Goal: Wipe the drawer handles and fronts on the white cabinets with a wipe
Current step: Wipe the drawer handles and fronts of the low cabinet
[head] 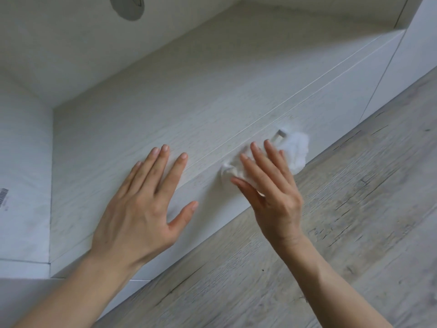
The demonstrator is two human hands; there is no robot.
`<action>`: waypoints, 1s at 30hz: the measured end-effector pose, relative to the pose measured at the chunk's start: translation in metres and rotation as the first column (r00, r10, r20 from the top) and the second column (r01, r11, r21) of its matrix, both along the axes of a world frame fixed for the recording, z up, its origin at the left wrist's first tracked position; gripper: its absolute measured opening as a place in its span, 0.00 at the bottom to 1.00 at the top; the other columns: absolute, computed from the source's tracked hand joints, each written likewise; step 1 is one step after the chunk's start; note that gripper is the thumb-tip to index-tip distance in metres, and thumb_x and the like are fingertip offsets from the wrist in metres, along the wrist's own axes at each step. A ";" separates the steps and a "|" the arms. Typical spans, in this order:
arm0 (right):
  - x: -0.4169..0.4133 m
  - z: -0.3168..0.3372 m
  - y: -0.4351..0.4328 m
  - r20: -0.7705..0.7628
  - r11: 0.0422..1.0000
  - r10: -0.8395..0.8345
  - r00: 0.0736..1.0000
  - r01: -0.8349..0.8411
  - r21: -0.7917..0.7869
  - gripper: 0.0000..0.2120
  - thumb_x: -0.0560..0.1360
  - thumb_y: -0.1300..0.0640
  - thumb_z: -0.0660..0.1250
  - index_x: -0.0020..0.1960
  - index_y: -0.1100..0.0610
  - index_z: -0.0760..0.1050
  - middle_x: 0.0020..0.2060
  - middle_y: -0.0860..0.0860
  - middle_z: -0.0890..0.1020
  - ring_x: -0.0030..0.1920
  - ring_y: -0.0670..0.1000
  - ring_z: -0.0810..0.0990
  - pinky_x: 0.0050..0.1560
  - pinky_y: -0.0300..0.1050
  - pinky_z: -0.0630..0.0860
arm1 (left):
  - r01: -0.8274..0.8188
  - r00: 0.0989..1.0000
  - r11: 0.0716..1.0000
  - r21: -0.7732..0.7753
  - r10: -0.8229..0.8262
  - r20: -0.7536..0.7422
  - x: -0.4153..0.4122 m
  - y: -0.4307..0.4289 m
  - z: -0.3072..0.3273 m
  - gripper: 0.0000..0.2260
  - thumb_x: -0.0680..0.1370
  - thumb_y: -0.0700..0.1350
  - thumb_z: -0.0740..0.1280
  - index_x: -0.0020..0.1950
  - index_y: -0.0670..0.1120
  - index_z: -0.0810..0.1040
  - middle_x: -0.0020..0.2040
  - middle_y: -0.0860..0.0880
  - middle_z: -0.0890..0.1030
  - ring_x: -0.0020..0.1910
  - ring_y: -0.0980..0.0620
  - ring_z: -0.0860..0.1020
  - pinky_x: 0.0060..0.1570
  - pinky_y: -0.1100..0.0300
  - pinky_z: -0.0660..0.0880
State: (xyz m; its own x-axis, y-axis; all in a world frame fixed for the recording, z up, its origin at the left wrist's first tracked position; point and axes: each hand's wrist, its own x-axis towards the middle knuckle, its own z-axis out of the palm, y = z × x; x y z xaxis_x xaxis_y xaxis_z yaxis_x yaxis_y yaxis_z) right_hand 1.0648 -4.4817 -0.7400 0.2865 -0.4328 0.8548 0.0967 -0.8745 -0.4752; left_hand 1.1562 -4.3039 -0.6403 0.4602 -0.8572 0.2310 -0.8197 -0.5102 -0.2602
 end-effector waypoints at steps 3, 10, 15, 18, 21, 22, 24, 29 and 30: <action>-0.001 0.001 -0.003 0.008 0.998 -0.053 0.999 0.052 0.033 0.18 0.76 0.53 0.70 0.61 0.62 0.74 0.61 0.57 0.75 0.67 0.58 0.70 0.68 0.55 0.69 | -0.003 1.000 1.000 -0.003 0.003 0.007 0.000 0.000 -0.001 0.31 0.79 0.61 0.51 0.77 0.44 0.59 0.75 0.40 0.62 0.75 0.46 0.59 0.74 0.56 0.52; 0.000 0.000 -0.002 0.021 0.997 -0.059 0.998 0.058 0.056 0.19 0.76 0.52 0.70 0.60 0.63 0.74 0.61 0.58 0.75 0.66 0.57 0.71 0.66 0.57 0.71 | -0.007 1.000 1.000 0.010 0.006 0.005 0.000 0.000 -0.001 0.31 0.80 0.62 0.48 0.77 0.45 0.58 0.75 0.40 0.62 0.75 0.47 0.59 0.74 0.56 0.52; 0.004 0.002 0.015 0.023 0.999 0.042 0.999 -0.042 0.004 0.13 0.78 0.57 0.67 0.59 0.62 0.75 0.60 0.57 0.76 0.66 0.56 0.72 0.70 0.53 0.67 | -0.009 1.000 1.000 0.017 0.008 0.004 0.001 0.000 -0.001 0.31 0.81 0.63 0.46 0.77 0.45 0.58 0.75 0.40 0.62 0.75 0.46 0.60 0.73 0.55 0.52; -0.003 0.000 -0.003 0.042 0.995 -0.017 0.999 0.013 0.102 0.13 0.78 0.56 0.65 0.59 0.62 0.75 0.61 0.59 0.75 0.66 0.58 0.71 0.67 0.56 0.70 | -0.010 1.000 1.000 0.018 0.010 0.001 0.000 0.000 -0.002 0.31 0.80 0.63 0.47 0.77 0.45 0.59 0.75 0.41 0.62 0.75 0.46 0.59 0.74 0.55 0.52; -0.002 0.003 -0.001 0.024 0.981 -0.031 0.999 0.026 0.190 0.14 0.80 0.55 0.63 0.60 0.63 0.75 0.63 0.62 0.72 0.69 0.64 0.66 0.68 0.59 0.69 | -0.014 1.000 1.000 0.013 0.014 0.017 0.000 -0.001 -0.002 0.31 0.80 0.63 0.47 0.77 0.45 0.59 0.75 0.41 0.63 0.75 0.46 0.60 0.74 0.55 0.52; 0.001 0.003 0.007 0.011 0.985 -0.017 1.000 0.015 0.173 0.13 0.80 0.55 0.63 0.60 0.62 0.75 0.63 0.62 0.73 0.69 0.65 0.65 0.69 0.58 0.67 | -0.013 1.000 1.000 0.014 0.013 0.019 0.000 -0.001 -0.002 0.31 0.80 0.63 0.47 0.77 0.44 0.59 0.75 0.40 0.63 0.74 0.45 0.60 0.74 0.55 0.51; 0.005 0.002 0.017 -0.005 0.993 0.018 1.000 -0.018 0.117 0.13 0.80 0.55 0.63 0.61 0.61 0.75 0.63 0.60 0.74 0.69 0.63 0.65 0.67 0.61 0.69 | -0.012 1.000 1.000 0.017 0.012 0.018 0.000 -0.001 -0.001 0.32 0.80 0.63 0.47 0.77 0.44 0.58 0.75 0.40 0.63 0.74 0.46 0.60 0.74 0.56 0.51; -0.002 -0.002 -0.008 -0.026 0.996 -0.087 0.996 0.088 0.016 0.17 0.78 0.48 0.66 0.61 0.57 0.75 0.63 0.59 0.74 0.68 0.58 0.69 0.67 0.63 0.68 | -0.008 1.000 1.000 0.013 0.008 0.022 0.000 -0.001 -0.001 0.32 0.80 0.63 0.47 0.77 0.44 0.58 0.75 0.40 0.63 0.74 0.46 0.60 0.74 0.55 0.52; -0.002 -0.001 -0.009 -0.027 0.995 -0.098 0.995 0.099 0.013 0.17 0.78 0.48 0.66 0.60 0.58 0.76 0.63 0.58 0.73 0.68 0.58 0.69 0.68 0.62 0.67 | -0.009 1.000 1.000 0.012 0.009 0.025 0.000 -0.001 -0.001 0.32 0.80 0.63 0.47 0.77 0.44 0.58 0.75 0.41 0.63 0.74 0.46 0.60 0.74 0.55 0.52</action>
State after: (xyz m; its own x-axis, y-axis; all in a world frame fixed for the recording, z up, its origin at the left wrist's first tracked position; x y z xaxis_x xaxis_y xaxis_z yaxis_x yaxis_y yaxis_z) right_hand 1.0631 -4.4904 -0.7408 0.2639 -0.4724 0.8409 -0.0022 -0.8721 -0.4893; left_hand 1.1560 -4.3052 -0.6417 0.4623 -0.8558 0.2322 -0.8083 -0.5143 -0.2865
